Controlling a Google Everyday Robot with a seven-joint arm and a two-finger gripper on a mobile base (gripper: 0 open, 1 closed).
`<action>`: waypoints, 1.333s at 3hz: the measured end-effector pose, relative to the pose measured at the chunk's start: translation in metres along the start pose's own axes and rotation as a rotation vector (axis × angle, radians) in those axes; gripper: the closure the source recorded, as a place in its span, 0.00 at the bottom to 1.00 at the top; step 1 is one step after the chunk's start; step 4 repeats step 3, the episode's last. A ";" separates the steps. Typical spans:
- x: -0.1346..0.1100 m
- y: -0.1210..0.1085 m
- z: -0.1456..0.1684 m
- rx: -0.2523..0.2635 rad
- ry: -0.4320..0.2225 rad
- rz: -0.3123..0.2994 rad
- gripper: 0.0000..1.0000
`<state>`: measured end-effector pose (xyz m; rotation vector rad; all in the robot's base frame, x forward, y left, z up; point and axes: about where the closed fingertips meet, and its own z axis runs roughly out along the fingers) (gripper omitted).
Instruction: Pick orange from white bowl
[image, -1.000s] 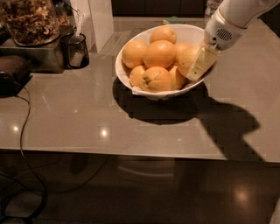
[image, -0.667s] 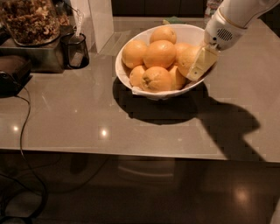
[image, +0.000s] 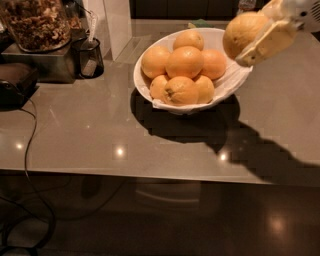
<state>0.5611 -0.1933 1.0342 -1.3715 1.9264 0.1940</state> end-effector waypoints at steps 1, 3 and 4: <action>-0.015 0.009 -0.046 0.067 -0.109 -0.032 1.00; 0.003 0.017 -0.065 0.085 -0.130 0.022 1.00; 0.003 0.017 -0.065 0.085 -0.130 0.022 1.00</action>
Offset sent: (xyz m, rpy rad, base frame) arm -0.0662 -0.0562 0.0353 0.1611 -0.0911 -0.0944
